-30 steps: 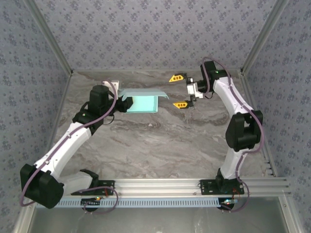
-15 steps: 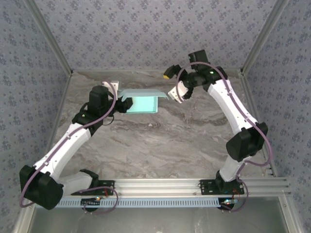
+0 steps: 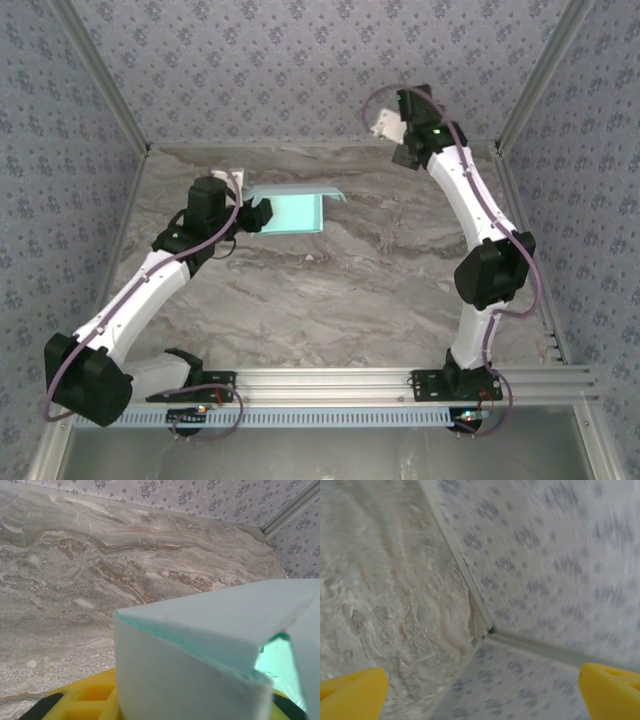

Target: Fold the paper box

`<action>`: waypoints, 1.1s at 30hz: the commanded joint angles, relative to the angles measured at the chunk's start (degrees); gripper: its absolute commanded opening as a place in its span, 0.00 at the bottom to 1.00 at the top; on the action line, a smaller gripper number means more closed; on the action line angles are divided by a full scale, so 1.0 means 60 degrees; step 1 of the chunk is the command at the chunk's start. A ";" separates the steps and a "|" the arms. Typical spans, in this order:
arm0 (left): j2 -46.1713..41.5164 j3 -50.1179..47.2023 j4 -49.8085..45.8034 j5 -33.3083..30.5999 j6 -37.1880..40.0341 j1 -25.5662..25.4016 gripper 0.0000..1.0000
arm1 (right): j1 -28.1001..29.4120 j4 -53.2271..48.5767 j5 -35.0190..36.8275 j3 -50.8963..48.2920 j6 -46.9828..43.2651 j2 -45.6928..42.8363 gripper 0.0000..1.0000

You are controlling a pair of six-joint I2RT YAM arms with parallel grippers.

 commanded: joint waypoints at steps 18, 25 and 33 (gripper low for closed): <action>0.1077 -0.0074 0.1255 0.0803 -0.1003 0.0078 0.28 | -0.0729 0.3628 -0.3028 -0.6414 1.1583 -0.3999 1.00; 0.1616 0.0163 0.1352 0.1539 -0.1600 0.0214 0.27 | -0.1357 0.5083 -0.7843 -0.8825 1.2973 -0.4968 1.00; 0.2053 0.0193 0.1777 0.2386 -0.2113 0.0339 0.27 | -0.0679 0.5828 -1.1556 -0.9727 1.2123 -0.5175 0.89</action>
